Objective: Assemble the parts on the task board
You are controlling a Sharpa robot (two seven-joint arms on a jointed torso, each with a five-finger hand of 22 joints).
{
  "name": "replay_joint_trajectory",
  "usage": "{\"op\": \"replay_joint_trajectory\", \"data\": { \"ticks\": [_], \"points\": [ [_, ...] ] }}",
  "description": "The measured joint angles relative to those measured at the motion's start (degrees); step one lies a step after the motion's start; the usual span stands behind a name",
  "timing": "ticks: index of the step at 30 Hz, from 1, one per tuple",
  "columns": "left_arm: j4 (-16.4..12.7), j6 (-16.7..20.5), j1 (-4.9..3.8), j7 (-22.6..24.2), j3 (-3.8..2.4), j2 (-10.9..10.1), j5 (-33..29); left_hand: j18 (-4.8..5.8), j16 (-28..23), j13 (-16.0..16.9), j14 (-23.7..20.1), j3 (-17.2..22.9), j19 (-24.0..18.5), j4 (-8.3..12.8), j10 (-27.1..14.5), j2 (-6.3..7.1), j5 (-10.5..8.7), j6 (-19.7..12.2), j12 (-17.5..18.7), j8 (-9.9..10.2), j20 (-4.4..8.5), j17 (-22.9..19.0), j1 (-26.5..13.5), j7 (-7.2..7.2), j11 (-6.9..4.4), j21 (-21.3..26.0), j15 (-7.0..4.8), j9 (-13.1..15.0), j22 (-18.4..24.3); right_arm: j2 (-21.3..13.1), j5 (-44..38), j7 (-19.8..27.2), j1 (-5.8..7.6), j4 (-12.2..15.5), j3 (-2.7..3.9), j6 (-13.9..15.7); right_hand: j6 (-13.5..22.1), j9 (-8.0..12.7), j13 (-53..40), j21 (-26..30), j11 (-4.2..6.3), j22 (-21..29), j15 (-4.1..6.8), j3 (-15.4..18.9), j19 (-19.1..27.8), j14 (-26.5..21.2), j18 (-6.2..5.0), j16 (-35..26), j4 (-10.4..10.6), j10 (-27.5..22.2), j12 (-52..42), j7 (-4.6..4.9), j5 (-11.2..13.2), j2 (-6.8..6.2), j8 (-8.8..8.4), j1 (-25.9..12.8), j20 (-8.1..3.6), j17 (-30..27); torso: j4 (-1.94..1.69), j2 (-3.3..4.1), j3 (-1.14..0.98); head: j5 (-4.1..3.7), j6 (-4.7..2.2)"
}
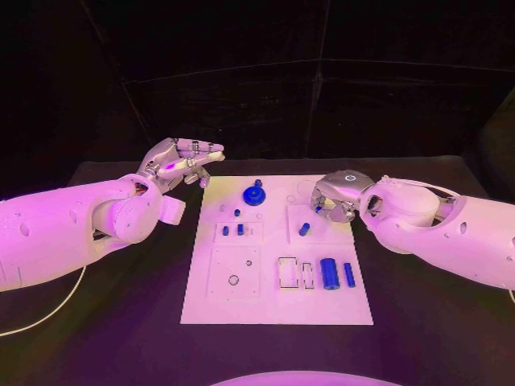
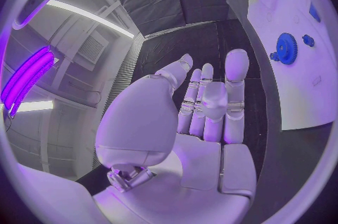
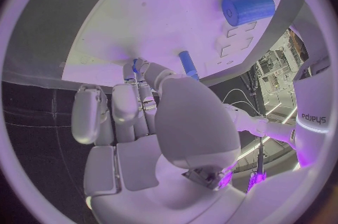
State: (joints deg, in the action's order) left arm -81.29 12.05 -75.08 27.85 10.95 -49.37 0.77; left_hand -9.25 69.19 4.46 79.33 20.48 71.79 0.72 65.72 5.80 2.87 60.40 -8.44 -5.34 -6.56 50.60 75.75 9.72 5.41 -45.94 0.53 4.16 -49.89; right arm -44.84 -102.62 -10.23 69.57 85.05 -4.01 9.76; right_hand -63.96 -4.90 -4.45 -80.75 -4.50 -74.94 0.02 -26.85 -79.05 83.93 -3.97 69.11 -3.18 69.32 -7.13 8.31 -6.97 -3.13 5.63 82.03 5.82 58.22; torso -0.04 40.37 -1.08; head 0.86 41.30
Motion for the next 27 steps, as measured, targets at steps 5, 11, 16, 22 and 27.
{"op": "replay_joint_trajectory", "data": {
  "ticks": [5, 11, 16, 22, 27],
  "points": [
    [0.08, -0.01, 0.0, -0.04, 0.0, -0.04, -0.01, 0.0, 0.0, 0.0, 0.0, 0.0, 0.0, 0.0, 0.0, 0.0, 0.0, 0.0, 0.0, 0.0, 0.0, 0.0, 0.0, 0.0, 0.0, 0.0, 0.0, 0.0, 0.0, -1.19, -0.16, -0.21, 0.0, 1.63, 0.05, 1.98, 0.0, 0.01, 0.11, -0.22, 0.0, 0.0, 0.0, -0.18, -0.22, 0.0, 0.0, 0.0, -0.18, 0.0, 0.0, 0.0, 0.11, 0.0, -0.01, 0.0, 0.22, 0.09, 0.0, -0.01, 0.0, -0.02, -0.13],
    [0.24, -0.01, 0.0, -0.09, 0.0, -0.05, -0.02, 0.0, 0.0, 0.0, 0.0, -0.16, 0.0, 0.16, 0.0, 0.0, 0.0, 0.0, 0.0, 0.0, 0.0, -0.01, 0.0, 0.0, 0.0, 0.21, 0.0, 0.0, 0.06, -3.29, -0.19, -0.37, 0.02, 5.08, 0.17, 4.2, 0.0, 0.02, 0.22, -0.22, 0.0, 0.01, 0.0, -0.38, -0.22, 0.0, 0.0, 0.26, -0.39, 0.0, 0.03, 0.0, 0.13, -0.01, -0.02, 0.0, 0.22, 0.16, -0.01, -0.01, 0.01, -0.17, -0.4],
    [0.32, -0.01, 0.0, -0.13, 0.0, -0.05, -0.03, 0.0, 0.0, -0.01, 0.0, -0.16, 0.0, 0.16, 0.0, 0.0, 0.0, 0.0, 0.0, 0.0, 0.0, -0.05, 0.0, 0.0, 0.0, 0.21, 0.0, 0.0, 0.06, -4.58, -0.04, -0.6, 0.04, 8.48, 1.21, 5.6, 0.0, 0.03, 0.21, -0.45, 0.0, 0.01, 0.0, -0.38, -0.42, 0.0, -0.01, 0.25, -0.39, 0.0, 0.04, 0.0, 0.18, -0.01, -0.03, 0.0, 0.02, 0.15, -0.03, -0.01, 0.01, 0.01, -0.49],
    [0.38, -0.01, 0.0, -0.18, 0.01, 0.1, -0.04, 0.0, 0.0, -0.01, 0.0, -0.16, 0.0, 0.17, 0.0, 0.0, 0.0, 0.0, 0.0, 0.0, 0.0, -0.05, 0.0, 0.0, 0.0, 0.21, 0.0, -0.01, 0.06, -4.77, 0.63, -0.71, 0.05, 13.15, 1.66, 6.97, -0.14, 0.05, 0.16, -0.45, 0.0, 0.01, 0.0, -0.64, -0.42, 0.0, -0.01, 0.25, -0.65, 0.0, 0.14, 0.15, 0.2, -0.02, -0.04, 0.0, 0.02, 0.15, -0.03, -0.01, 0.03, 0.55, -0.37],
    [0.38, -0.01, 0.0, -0.2, 0.01, 0.33, -0.04, 0.0, 0.0, -0.01, 0.0, -0.16, 0.0, 0.16, 0.0, 0.0, 0.0, 0.0, 0.0, 0.0, 0.0, -0.05, 0.0, 0.0, 0.0, 0.21, 0.0, -0.01, 0.15, -2.64, 1.73, -0.54, 0.05, 15.15, 1.71, 7.5, -0.19, 0.07, 0.16, -0.45, 0.0, 0.02, 0.0, -0.65, -0.42, 0.0, -0.01, 0.25, -0.66, 0.0, 0.15, 0.2, -0.05, -0.02, -0.09, -0.01, 0.02, 0.14, -0.04, 0.01, 0.04, 1.5, 0.01]
  ]
}}
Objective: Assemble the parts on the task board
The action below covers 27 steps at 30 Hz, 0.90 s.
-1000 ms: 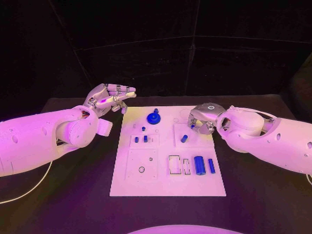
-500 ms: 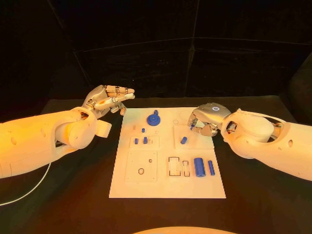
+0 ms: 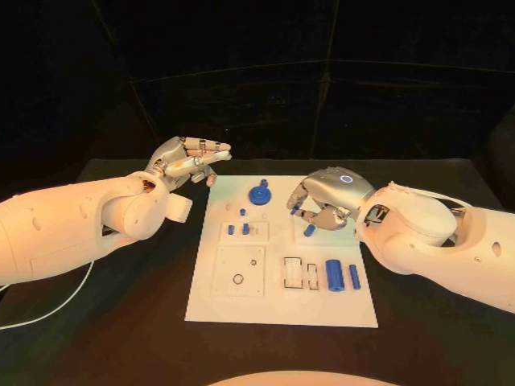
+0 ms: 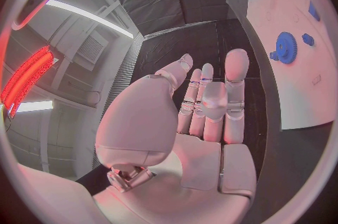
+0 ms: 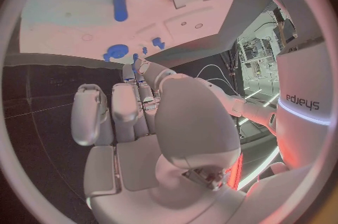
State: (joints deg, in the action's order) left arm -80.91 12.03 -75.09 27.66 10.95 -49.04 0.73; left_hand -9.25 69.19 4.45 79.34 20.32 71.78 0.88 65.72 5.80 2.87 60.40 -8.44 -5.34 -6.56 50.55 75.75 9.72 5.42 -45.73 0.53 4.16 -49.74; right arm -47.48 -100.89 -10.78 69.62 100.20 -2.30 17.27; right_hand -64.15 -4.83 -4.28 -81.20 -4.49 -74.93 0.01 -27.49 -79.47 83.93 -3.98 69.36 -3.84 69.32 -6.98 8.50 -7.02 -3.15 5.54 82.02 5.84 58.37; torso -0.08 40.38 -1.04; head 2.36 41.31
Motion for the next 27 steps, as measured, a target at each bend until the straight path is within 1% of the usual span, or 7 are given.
{"op": "replay_joint_trajectory", "data": {
  "ticks": [6, 14, 15, 18, 19, 22, 27],
  "points": [
    [-0.01, -0.07, 0.0, -0.1, 0.0, 0.47, -0.51, 0.0, 0.0, 0.0, 0.0, 0.0, 0.0, 0.0, 0.0, 0.0, 0.0, 0.0, 0.0, 0.0, 0.0, -0.06, 0.0, 0.0, 0.0, 0.0, 0.0, 0.0, 0.0, 4.67, 2.26, 0.63, -0.13, -0.55, 0.01, -0.12, 0.0, 0.02, 0.0, 0.0, 0.0, 0.0, 0.0, 0.0, 0.0, 0.0, 0.0, 0.0, 0.0, 0.0, 0.01, 0.0, 0.0, 0.0, -0.01, 0.0, 0.0, -0.16, -0.02, 0.07, 0.05, 1.3, 0.32],
    [-0.01, -0.17, 0.0, -0.27, 0.0, 0.73, -1.5, 0.0, 0.0, 0.0, 0.0, 0.0, 0.0, 0.0, 0.0, 0.0, 0.0, 0.0, 0.0, 0.0, 0.0, -0.06, 0.0, 0.0, 0.0, 0.0, 0.0, 0.0, 0.02, 8.22, 4.13, 1.24, -2.12, -1.53, -0.15, -1.54, 0.0, 0.06, 0.01, 0.0, 0.0, 0.01, 0.0, -0.08, 0.0, 0.0, 0.0, 0.0, -0.08, 0.0, 0.18, 0.0, -0.2, -0.01, -0.07, 0.0, 0.0, -0.21, -0.18, 0.19, 0.06, 2.85, 1.29],
    [-0.01, -0.17, 0.0, -0.28, 0.0, 0.74, -1.53, 0.0, 0.0, 0.0, 0.0, 0.0, 0.0, 0.0, 0.0, 0.0, 0.0, 0.0, 0.0, 0.0, 0.0, -0.06, 0.0, 0.0, 0.0, 0.0, 0.0, 0.0, 0.05, 8.35, 4.16, 1.26, -2.19, -1.59, -0.17, -1.63, 0.0, 0.07, 0.02, 0.0, 0.0, 0.01, 0.0, -0.09, 0.0, 0.0, 0.0, 0.0, -0.09, 0.0, 0.18, 0.0, -0.2, -0.01, -0.07, 0.0, 0.0, -0.21, -0.18, 0.19, 0.06, 2.93, 1.33],
    [0.01, -0.17, 0.0, -0.31, 0.0, 0.96, -1.76, 0.0, 0.0, 0.0, 0.0, 0.0, 0.0, 0.0, 0.0, 0.0, 0.0, 0.0, 0.0, 0.0, 0.0, -0.05, 0.0, 0.0, 0.0, 0.0, 0.0, 0.0, 0.08, 9.35, 4.22, 1.41, -2.9, -2.22, -0.26, -2.4, 0.01, 0.07, 0.03, 0.0, 0.0, 0.01, 0.0, -0.15, 0.0, 0.0, 0.0, 0.0, -0.16, 0.0, 0.19, 0.0, -0.2, -0.01, -0.07, -0.01, 0.0, -0.21, -0.19, 0.21, 0.04, 3.65, 1.78],
    [0.03, -0.17, 0.0, -0.31, 0.0, 1.05, -1.83, 0.01, 0.0, 0.0, 0.0, 0.0, 0.0, 0.0, 0.0, 0.0, 0.0, 0.0, 0.0, 0.0, 0.0, -0.05, 0.0, 0.0, 0.0, 0.0, 0.0, 0.0, 0.08, 9.68, 4.22, 1.47, -3.15, -2.45, -0.29, -2.71, 0.01, 0.08, 0.04, 0.0, 0.0, 0.01, 0.0, -0.16, 0.0, 0.0, -0.01, 0.0, -0.16, 0.0, 0.19, 0.0, -0.2, -0.01, -0.07, -0.01, 0.0, -0.23, -0.2, 0.22, 0.01, 3.96, 1.97],
    [0.07, -0.16, -0.01, -0.31, 0.0, 1.15, -1.97, 0.0, 0.0, 0.0, -0.04, 0.0, 0.0, 0.0, 0.0, 0.0, 0.0, 0.0, 0.0, 0.0, 0.0, -0.05, 0.0, 0.0, 0.0, 0.0, 0.04, 0.0, 0.08, 10.27, 4.08, 1.6, -3.75, -2.91, -0.38, -3.39, 0.01, 0.08, 0.06, 0.0, 0.0, 0.01, 0.0, -0.15, 0.0, 0.0, 0.0, 0.0, -0.16, 0.0, 0.21, 0.0, -0.2, -0.01, -0.07, -0.01, 0.0, -0.33, -0.27, 0.23, -0.07, 4.43, 2.27],
    [0.18, -0.08, -0.01, -0.25, 0.0, 1.18, -2.11, 0.01, 0.0, 0.0, -0.2, 0.0, 0.0, 0.0, 0.0, 0.0, 0.0, 0.0, 0.0, 0.0, 0.0, -0.05, 0.0, 0.0, 0.0, 0.0, 0.2, 0.0, 0.08, 11.11, 3.6, 1.81, -4.65, -3.89, -0.42, -4.45, 0.01, 0.05, 0.11, 0.0, 0.0, 0.01, 0.0, -0.15, 0.0, 0.0, -0.01, -0.01, -0.16, 0.0, 0.22, 0.0, -0.2, -0.01, -0.07, -0.01, 0.0, -0.43, -0.3, 0.23, -0.08, 4.87, 2.57]
  ]
}}
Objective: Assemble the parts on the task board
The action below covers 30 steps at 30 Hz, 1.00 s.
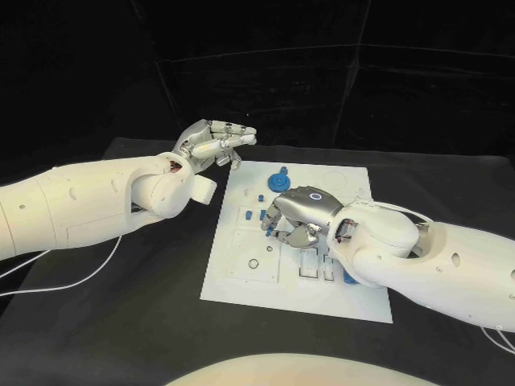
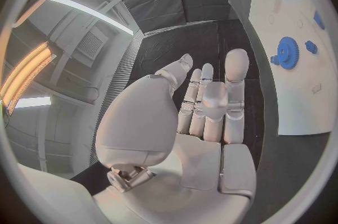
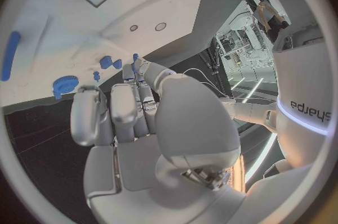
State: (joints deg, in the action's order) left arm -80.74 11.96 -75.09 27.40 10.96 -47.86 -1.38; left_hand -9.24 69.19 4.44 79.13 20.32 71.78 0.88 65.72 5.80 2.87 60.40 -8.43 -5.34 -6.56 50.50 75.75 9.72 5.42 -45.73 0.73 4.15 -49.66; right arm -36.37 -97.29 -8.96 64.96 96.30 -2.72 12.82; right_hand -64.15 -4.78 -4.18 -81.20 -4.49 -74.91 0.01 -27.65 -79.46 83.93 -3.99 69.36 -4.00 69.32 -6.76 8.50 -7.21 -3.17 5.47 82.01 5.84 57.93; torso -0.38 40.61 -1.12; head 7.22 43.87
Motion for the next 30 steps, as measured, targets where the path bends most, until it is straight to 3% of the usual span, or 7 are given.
{"op": "replay_joint_trajectory", "data": {
  "ticks": [7, 19, 30],
  "points": [
    [0.02, 0.04, 0.0, 0.06, 0.01, 0.16, -0.1, 0.0, 0.0, 0.0, 0.0, -0.36, 0.0, -0.15, 0.0, 0.0, 0.0, 0.0, -0.29, 0.0, 0.0, 0.0, 0.0, 0.0, 0.0, 0.0, 0.0, 0.0, -0.01, 0.38, -0.68, 0.16, -0.79, -0.77, -0.05, -1.2, 0.0, 0.0, -0.05, 0.0, 0.0, 0.0, 0.0, 0.0, 0.0, 0.0, 0.0, 0.0, 0.0, 0.0, 0.0, 0.0, 0.0, 0.0, -0.01, 0.0, 0.0, -0.07, 0.01, -0.01, -0.02, 0.54, 0.65],
    [0.21, 0.05, 0.0, 0.09, 0.01, 0.2, -0.18, 0.0, 0.0, 0.0, 0.0, -0.58, 0.0, -0.25, 0.0, 0.0, 0.0, 0.0, -0.29, 0.0, 0.0, -0.06, 0.0, 0.0, 0.0, 0.24, 0.0, 0.0, -0.01, 0.62, -1.88, 0.17, -1.35, -1.04, -0.16, -3.19, 0.01, 0.03, -0.05, 0.0, -0.01, 0.0, 0.0, 0.01, 0.0, 0.0, 0.0, 0.0, 0.01, -0.01, 0.02, -0.01, 0.02, -0.09, -0.04, -0.08, 0.0, -0.18, 0.06, -0.04, -0.02, 0.81, 1.02],
    [0.23, 0.02, 0.01, 0.08, 0.01, 0.24, -0.22, 0.0, 0.0, 0.0, 0.0, -0.57, 0.0, -0.25, 0.0, 0.0, 0.0, 0.0, -0.29, 0.0, 0.0, -0.06, 0.0, 0.0, 0.0, 0.23, 0.0, 0.0, -0.01, 1.09, -2.87, 0.07, -1.6, -1.64, -0.93, -3.58, 0.02, 0.0, -0.04, 0.0, -0.01, 0.0, 0.0, 0.01, 0.0, 0.0, 0.0, 0.0, 0.01, -0.01, 0.22, -0.01, 0.03, -0.09, -0.05, -0.09, 0.0, -0.26, 0.07, -0.05, 0.02, 0.97, 1.19]
  ]
}}
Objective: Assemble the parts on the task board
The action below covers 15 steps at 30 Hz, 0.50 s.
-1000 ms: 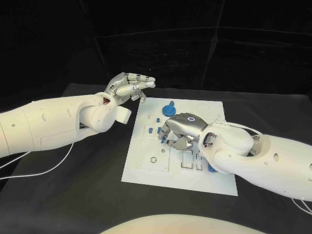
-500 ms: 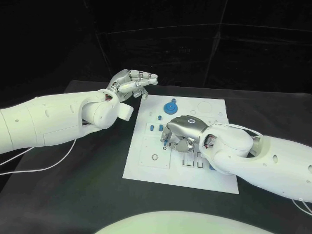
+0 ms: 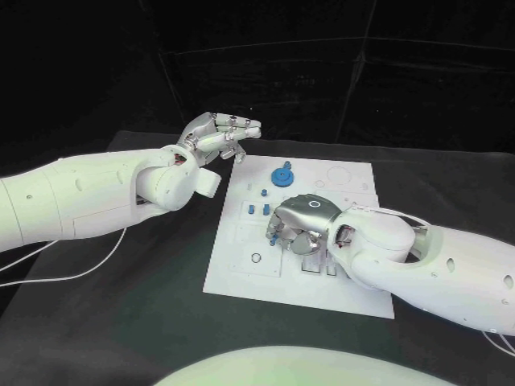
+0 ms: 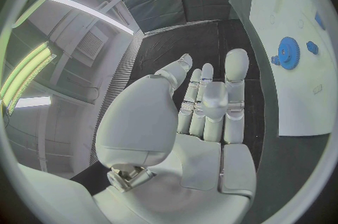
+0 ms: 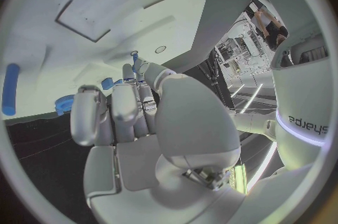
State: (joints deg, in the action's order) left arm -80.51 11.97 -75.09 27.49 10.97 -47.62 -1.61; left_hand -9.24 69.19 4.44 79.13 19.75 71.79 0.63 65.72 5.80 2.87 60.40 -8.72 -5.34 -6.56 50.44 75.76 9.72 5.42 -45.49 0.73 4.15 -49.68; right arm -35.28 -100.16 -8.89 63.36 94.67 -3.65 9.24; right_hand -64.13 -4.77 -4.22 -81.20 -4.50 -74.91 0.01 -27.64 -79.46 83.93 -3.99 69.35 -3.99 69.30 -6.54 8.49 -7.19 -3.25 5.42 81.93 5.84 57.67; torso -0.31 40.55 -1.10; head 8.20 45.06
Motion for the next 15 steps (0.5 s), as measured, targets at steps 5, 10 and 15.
{"op": "replay_joint_trajectory", "data": {
  "ticks": [5, 10, 15],
  "points": [
    [0.0, -0.01, 0.0, -0.01, 0.0, 0.01, -0.01, 0.0, 0.0, 0.0, 0.0, 0.0, 0.0, 0.0, 0.0, 0.0, 0.0, 0.0, 0.0, 0.0, 0.0, 0.0, 0.0, 0.0, 0.0, 0.0, 0.0, 0.0, 0.0, 0.23, -0.46, -0.02, -0.08, -0.24, -0.08, 0.01, 0.0, 0.0, 0.01, 0.0, 0.0, 0.0, 0.0, 0.0, 0.0, 0.0, 0.0, 0.0, 0.0, 0.0, 0.0, 0.0, 0.04, -0.07, -0.11, -0.07, 0.0, 0.0, 0.0, 0.0, 0.0, 0.04, 0.05],
    [-0.01, -0.02, 0.0, -0.02, 0.0, 0.01, -0.02, 0.0, 0.0, 0.0, 0.0, 0.0, 0.0, 0.0, 0.0, 0.0, 0.0, 0.0, 0.0, 0.0, 0.0, 0.0, 0.0, 0.0, 0.0, 0.0, 0.0, 0.0, 0.0, 0.39, -0.76, -0.03, -0.15, -0.48, -0.11, -0.09, 0.01, 0.0, 0.02, 0.0, 0.0, 0.0, 0.0, 0.0, 0.0, 0.0, 0.0, 0.0, 0.0, 0.0, 0.01, -0.01, 0.05, -0.07, -0.12, -0.07, 0.0, 0.0, 0.0, 0.0, 0.01, 0.09, 0.14],
    [-0.02, -0.05, 0.0, -0.05, 0.0, 0.01, -0.03, 0.0, 0.0, 0.0, 0.0, 0.0, 0.0, 0.0, 0.0, 0.0, 0.0, 0.0, 0.0, 0.0, 0.0, 0.0, 0.0, 0.0, 0.0, 0.0, 0.0, 0.0, 0.02, 0.49, -0.94, -0.03, -0.25, -0.62, -0.11, -0.16, 0.07, 0.0, -0.01, 0.0, 0.0, 0.0, 0.0, 0.01, 0.0, 0.0, 0.0, 0.0, 0.01, -0.01, 0.01, -0.06, 0.05, -0.07, -0.12, -0.07, 0.0, 0.0, 0.0, 0.01, 0.01, 0.15, 0.27]
  ]
}}
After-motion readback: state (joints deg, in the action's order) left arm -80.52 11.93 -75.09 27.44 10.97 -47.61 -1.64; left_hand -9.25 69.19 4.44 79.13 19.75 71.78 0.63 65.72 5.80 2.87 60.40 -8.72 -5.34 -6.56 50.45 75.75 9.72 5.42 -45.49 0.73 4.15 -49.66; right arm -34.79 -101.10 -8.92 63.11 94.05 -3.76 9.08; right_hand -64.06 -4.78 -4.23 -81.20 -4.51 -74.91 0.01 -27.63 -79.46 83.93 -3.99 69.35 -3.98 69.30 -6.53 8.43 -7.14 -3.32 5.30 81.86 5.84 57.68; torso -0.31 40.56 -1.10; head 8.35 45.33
